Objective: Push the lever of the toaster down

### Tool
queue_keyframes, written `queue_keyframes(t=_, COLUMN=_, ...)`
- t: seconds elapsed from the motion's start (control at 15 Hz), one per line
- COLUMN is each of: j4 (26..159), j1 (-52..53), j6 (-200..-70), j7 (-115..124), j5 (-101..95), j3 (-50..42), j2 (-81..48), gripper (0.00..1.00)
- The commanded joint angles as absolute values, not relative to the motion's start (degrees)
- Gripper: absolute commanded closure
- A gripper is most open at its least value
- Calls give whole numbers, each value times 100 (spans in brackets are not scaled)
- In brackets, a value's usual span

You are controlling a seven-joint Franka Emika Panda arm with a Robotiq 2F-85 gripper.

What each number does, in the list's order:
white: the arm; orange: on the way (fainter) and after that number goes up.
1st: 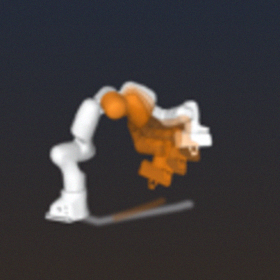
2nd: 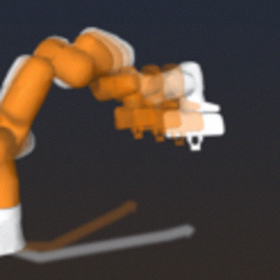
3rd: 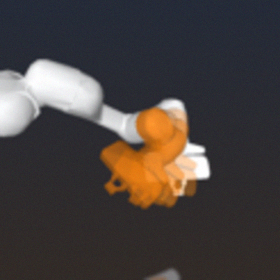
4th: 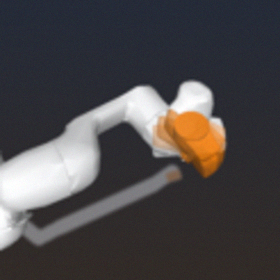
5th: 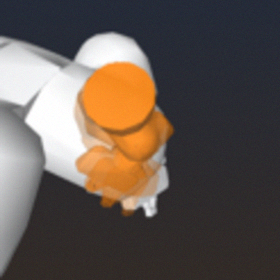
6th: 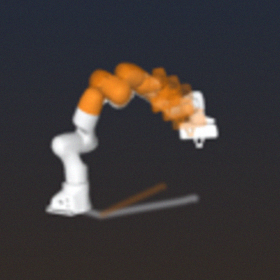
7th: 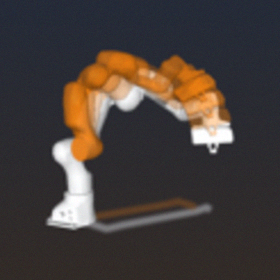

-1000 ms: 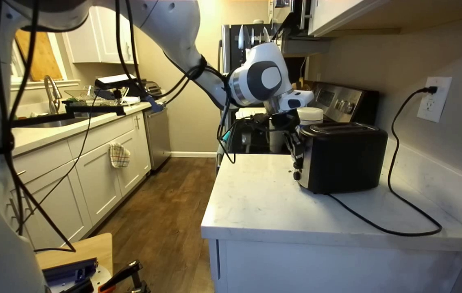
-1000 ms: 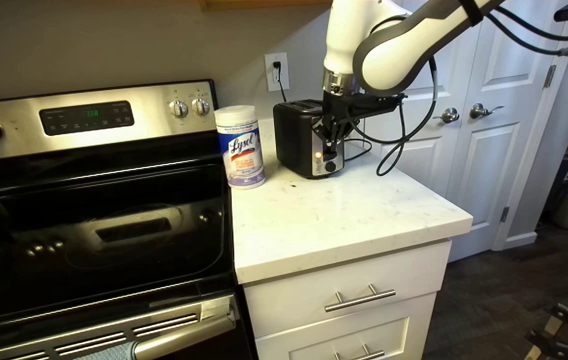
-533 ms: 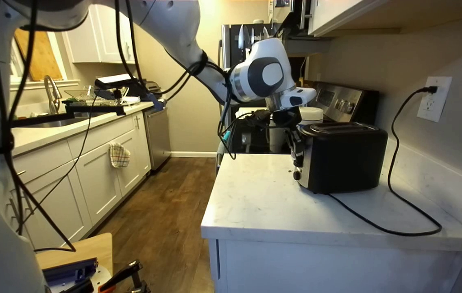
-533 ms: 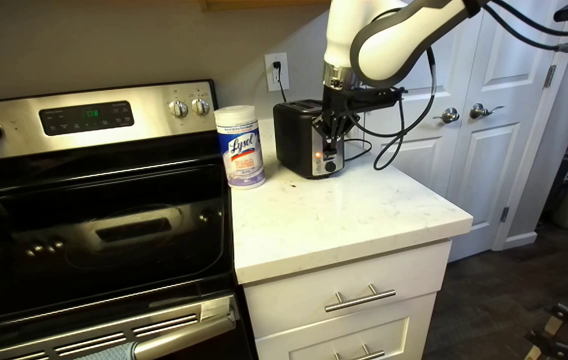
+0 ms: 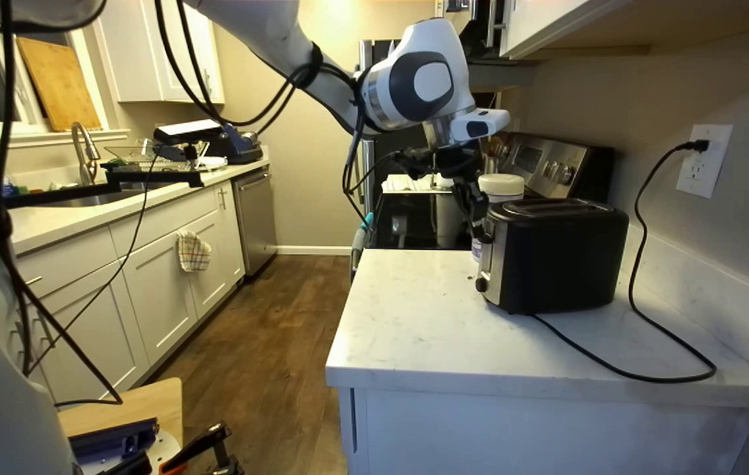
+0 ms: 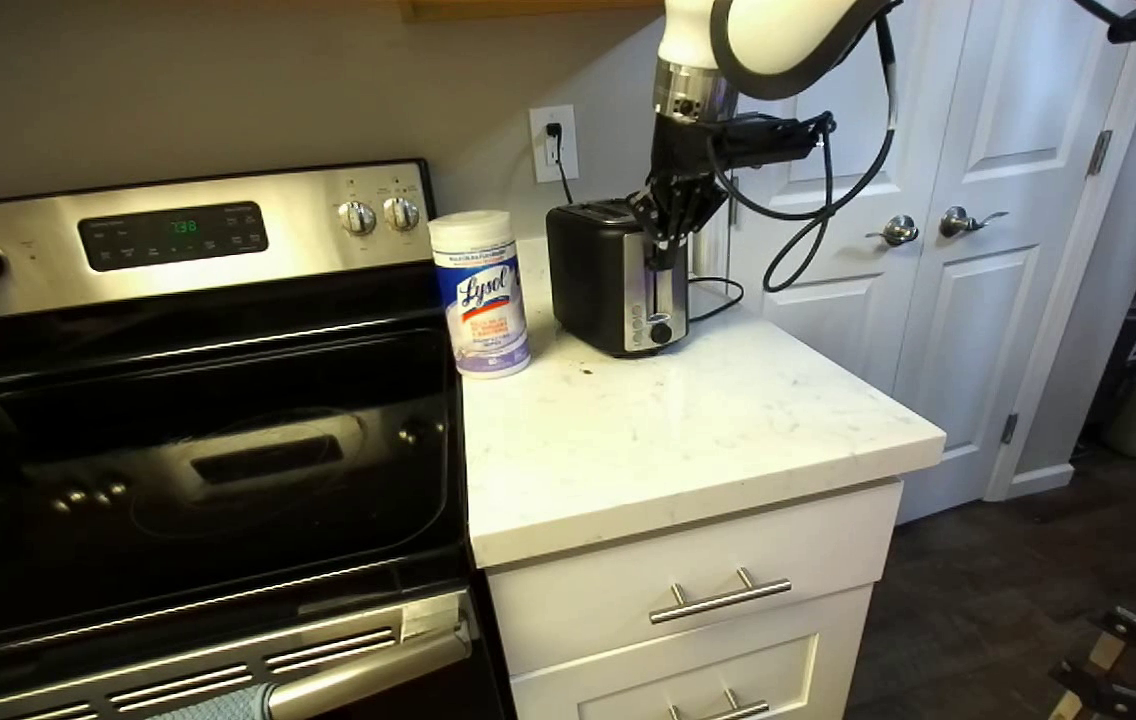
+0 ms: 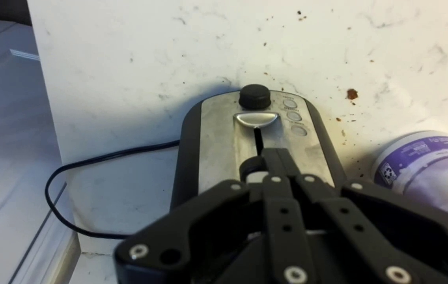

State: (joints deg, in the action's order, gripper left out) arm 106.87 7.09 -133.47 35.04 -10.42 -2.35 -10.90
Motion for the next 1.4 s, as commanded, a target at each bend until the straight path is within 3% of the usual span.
queue_keyframes(t=0.0, j4=10711, j1=606, j6=-13176, j7=3374, j5=-961, j3=-202, j2=-1142, gripper=100)
queue_keyframes(t=0.93, j4=10275, j1=689, j6=-13233, j7=3395, j5=-980, j3=-244, j2=-2338, gripper=100)
queue_keyframes(t=1.33, j4=10275, j1=850, j6=-13297, j7=3590, j5=-1485, j3=-358, j2=-1954, gripper=100)
